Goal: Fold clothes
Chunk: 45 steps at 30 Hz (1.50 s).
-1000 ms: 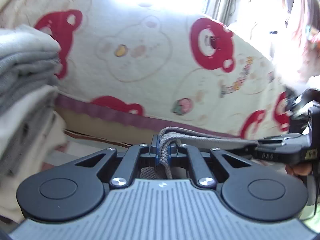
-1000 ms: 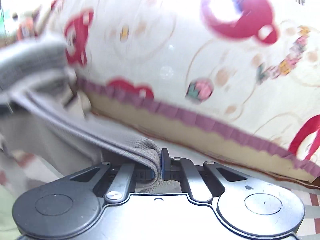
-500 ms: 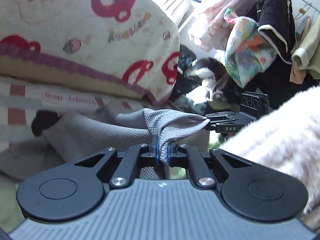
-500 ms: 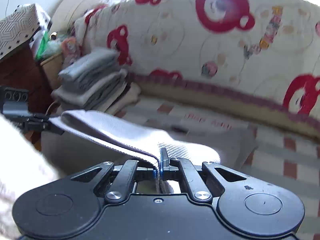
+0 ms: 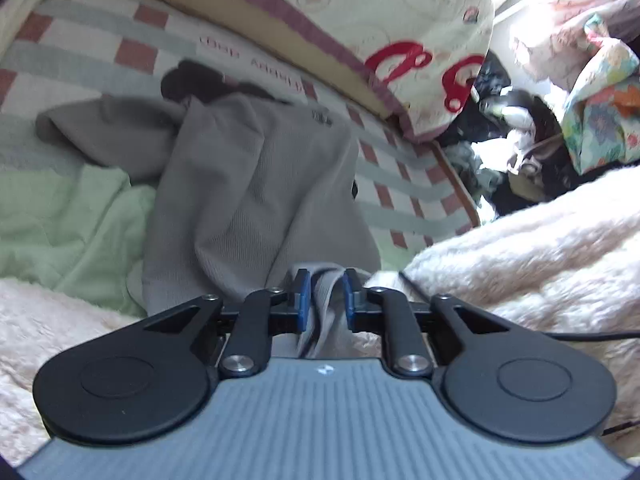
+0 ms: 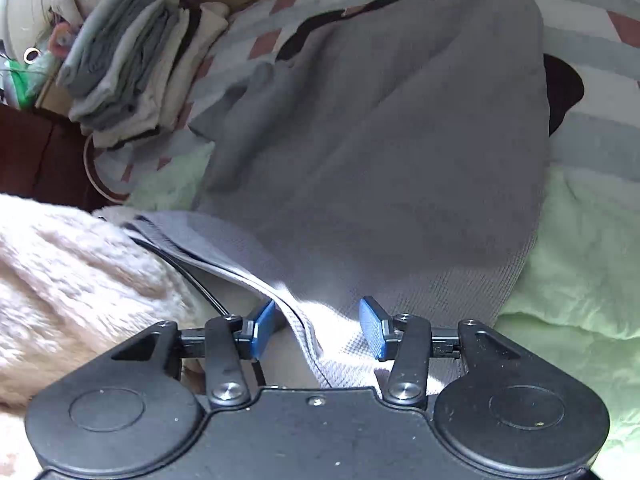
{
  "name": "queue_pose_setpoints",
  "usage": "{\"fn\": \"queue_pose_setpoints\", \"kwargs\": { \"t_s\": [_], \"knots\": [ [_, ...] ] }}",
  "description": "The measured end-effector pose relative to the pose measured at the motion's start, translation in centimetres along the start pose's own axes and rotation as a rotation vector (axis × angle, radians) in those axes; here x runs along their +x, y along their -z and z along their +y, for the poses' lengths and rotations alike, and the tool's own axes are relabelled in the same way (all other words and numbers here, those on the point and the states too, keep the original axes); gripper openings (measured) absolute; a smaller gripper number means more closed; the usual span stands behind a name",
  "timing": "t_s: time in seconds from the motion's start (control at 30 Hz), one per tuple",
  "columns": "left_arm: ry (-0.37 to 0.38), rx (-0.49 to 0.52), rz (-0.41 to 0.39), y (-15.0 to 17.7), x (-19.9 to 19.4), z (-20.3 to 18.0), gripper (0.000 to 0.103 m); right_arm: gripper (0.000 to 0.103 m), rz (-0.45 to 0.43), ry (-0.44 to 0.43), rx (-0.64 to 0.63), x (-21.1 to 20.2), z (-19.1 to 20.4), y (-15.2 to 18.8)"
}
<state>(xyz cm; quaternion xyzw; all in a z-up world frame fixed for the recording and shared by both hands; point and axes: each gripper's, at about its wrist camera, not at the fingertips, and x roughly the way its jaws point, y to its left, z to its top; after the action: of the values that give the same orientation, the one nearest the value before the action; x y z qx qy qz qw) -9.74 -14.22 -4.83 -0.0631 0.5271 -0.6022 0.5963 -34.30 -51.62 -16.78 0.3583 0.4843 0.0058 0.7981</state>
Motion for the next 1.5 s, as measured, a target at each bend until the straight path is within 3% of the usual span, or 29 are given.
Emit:
{"fn": "queue_pose_setpoints", "kwargs": {
  "t_s": [0.03,0.1,0.2,0.33,0.43,0.5,0.63,0.77,0.83,0.9,1.03,1.07,1.1,1.13,1.2,1.3,1.33,1.37,1.43,1.5],
  "knots": [
    [-0.006,-0.008,-0.039,-1.0,-1.0,-0.1,0.033,0.054,-0.031,-0.031,0.006,-1.1,0.0,-1.0],
    [-0.063,-0.042,-0.089,-2.8,-1.1,0.7,0.034,0.057,-0.086,-0.085,0.025,-2.6,-0.1,-3.5],
    [-0.158,-0.056,-0.155,-5.8,1.2,2.4,0.04,0.06,-0.139,-0.086,0.042,-2.3,-0.7,-7.3],
    [-0.241,-0.046,-0.129,-9.0,8.1,5.7,0.041,0.06,-0.182,0.157,-0.046,0.0,-1.7,-11.4],
    [-0.126,-0.244,-0.094,-11.1,12.4,9.7,0.041,0.06,-0.229,0.314,-0.114,0.1,-3.2,-15.8],
    [-0.165,-0.276,-0.1,-12.2,14.4,11.0,0.041,0.06,-0.225,0.378,-0.114,0.2,-4.4,-18.9],
    [-0.279,-0.143,-0.031,-13.7,17.9,11.3,0.048,0.062,-0.244,0.393,-0.038,-0.1,-7.8,-23.2],
    [-0.414,-0.059,0.015,-14.1,20.3,11.6,0.054,0.068,-0.278,0.381,0.188,0.6,-13.2,-25.5],
    [-0.389,-0.086,0.024,-14.2,20.8,12.2,0.056,0.068,-0.291,0.354,0.286,1.2,-15.4,-26.1],
    [-0.336,-0.145,0.031,-14.4,21.3,12.9,0.059,0.069,-0.303,0.317,0.307,2.0,-15.7,-25.7],
    [-0.238,-0.305,-0.007,-15.0,22.2,14.3,0.066,0.08,-0.328,0.243,0.349,3.7,-16.4,-25.0],
    [-0.231,-0.305,-0.009,-15.2,22.4,14.2,0.053,0.08,-0.334,0.224,0.359,4.1,-16.6,-24.8],
    [-0.256,-0.263,-0.009,-15.3,22.6,13.8,0.034,0.075,-0.34,0.206,0.37,4.5,-16.7,-24.6],
    [-0.28,-0.221,-0.01,-15.3,22.8,13.4,0.014,0.045,-0.346,0.187,0.38,4.9,-16.9,-24.4],
    [-0.343,-0.128,-0.044,-15.3,22.4,11.6,0.013,0.018,-0.424,0.169,0.294,3.6,-15.2,-23.4],
    [-0.493,0.079,-0.136,-16.0,20.5,7.0,0.012,0.013,-0.565,0.149,0.122,0.7,-11.9,-21.6],
    [-0.53,0.162,-0.204,-16.3,19.1,4.9,0.012,0.013,-0.616,0.135,0.071,-0.5,-10.7,-20.7],
    [-0.542,0.209,-0.283,-16.6,17.3,3.1,0.012,0.012,-0.671,0.117,0.024,-2.1,-9.5,-19.7],
    [-0.489,0.189,-0.424,-16.5,13.3,1.3,0.012,0.01,-0.772,0.079,-0.094,-5.2,-7.1,-17.4],
    [-0.477,0.19,-0.523,-15.4,10.2,-0.1,0.012,0.01,-0.802,0.041,-0.202,-6.9,-5.3,-14.6]
  ]
}}
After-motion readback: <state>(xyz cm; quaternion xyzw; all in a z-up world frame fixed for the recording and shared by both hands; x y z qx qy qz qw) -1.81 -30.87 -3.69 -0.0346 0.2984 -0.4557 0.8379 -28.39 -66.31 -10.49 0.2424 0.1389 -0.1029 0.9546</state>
